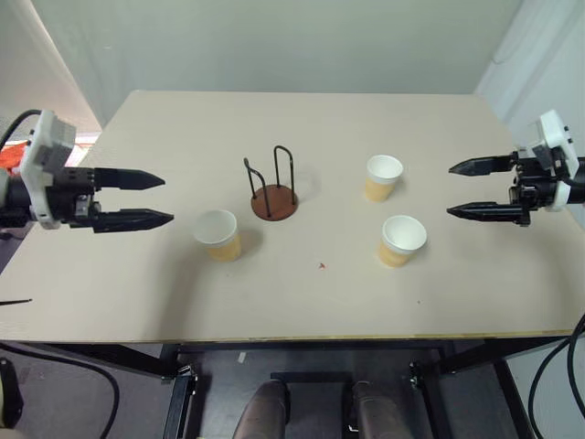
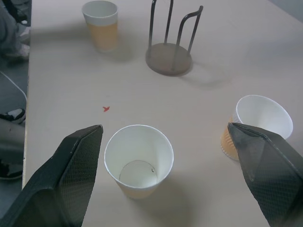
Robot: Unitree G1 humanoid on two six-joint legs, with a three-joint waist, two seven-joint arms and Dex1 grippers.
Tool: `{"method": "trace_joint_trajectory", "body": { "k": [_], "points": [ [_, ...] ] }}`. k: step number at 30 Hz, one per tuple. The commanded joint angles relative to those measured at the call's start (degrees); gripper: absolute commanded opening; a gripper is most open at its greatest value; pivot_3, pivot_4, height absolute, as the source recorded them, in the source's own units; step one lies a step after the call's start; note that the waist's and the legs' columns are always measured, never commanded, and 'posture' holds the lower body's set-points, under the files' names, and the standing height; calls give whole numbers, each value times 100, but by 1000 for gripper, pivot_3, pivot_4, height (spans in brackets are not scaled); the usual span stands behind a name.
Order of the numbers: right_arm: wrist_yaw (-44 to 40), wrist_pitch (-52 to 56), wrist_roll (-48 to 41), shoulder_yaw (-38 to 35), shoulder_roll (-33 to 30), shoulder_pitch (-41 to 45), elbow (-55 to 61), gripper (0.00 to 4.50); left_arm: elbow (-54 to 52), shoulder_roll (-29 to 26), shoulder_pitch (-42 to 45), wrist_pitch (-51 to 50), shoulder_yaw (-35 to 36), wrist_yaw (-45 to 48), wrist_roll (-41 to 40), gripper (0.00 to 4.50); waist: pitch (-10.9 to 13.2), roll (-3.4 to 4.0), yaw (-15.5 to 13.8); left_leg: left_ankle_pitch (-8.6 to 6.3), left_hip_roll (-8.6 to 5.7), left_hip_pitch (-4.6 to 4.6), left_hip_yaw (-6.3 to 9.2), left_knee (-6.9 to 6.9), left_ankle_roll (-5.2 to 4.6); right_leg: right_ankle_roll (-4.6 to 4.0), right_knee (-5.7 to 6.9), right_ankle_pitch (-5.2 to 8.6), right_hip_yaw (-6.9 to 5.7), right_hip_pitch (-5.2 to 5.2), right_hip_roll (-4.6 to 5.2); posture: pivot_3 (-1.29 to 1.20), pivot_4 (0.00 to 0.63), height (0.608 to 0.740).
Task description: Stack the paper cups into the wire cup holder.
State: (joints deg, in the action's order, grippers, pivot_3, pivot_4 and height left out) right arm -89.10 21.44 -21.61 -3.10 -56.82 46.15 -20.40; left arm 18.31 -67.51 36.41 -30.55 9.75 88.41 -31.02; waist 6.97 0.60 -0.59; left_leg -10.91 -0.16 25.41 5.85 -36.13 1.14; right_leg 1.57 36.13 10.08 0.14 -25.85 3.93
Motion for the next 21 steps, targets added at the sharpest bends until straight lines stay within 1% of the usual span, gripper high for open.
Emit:
{"method": "trace_joint_trajectory", "body": {
  "k": [1,3,6,8,10,13,18,21],
  "points": [
    [50,63,-165,-258,-136,25,241,4500,56,3,170,100,10,98,58,4481,0,0,0,0,0,0,0,0,0,0,0,0,0,0,0,0,150,740],
    [78,115,-207,-294,-145,-7,320,4500,118,36,220,147,-24,109,91,4481,0,0,-1,2,0,0,0,0,-2,0,1,0,0,0,0,0,150,740],
    [123,163,-254,-320,-149,-42,416,4500,405,201,413,490,-107,-195,382,4481,0,0,-5,5,0,-1,0,-1,-4,0,2,0,0,2,0,0,150,740],
    [176,190,-278,-322,-123,-41,480,4500,806,454,712,978,-349,-706,905,4481,0,0,-16,8,0,-1,0,-2,-6,0,2,0,0,3,0,0,150,740],
    [227,205,-291,-311,-93,-38,549,4500,1008,677,883,1411,-512,-851,1196,4481,0,0,-19,14,-1,-4,1,-4,-10,1,1,-1,-1,9,1,0,150,740],
    [320,226,-341,-277,-69,-54,938,4500,1386,1213,1379,1722,-717,-1191,1483,4481,0,0,-33,19,-6,-6,0,-8,-18,4,0,-3,-1,16,5,0,150,740],
    [520,500,-612,-316,-3,-63,1741,4500,2378,2072,2061,2338,-1201,-1678,2168,4481,0,-1,-42,22,-10,0,-3,-19,-25,28,-9,-18,-4,21,8,0,150,740],
    [640,626,-702,-351,-31,-101,2006,4500,3069,2458,2456,2657,-1351,-1907,2466,4481,0,-1,-45,20,-13,2,-8,-27,-33,47,-14,-30,-3,25,14,0,150,740]
  ]
}}
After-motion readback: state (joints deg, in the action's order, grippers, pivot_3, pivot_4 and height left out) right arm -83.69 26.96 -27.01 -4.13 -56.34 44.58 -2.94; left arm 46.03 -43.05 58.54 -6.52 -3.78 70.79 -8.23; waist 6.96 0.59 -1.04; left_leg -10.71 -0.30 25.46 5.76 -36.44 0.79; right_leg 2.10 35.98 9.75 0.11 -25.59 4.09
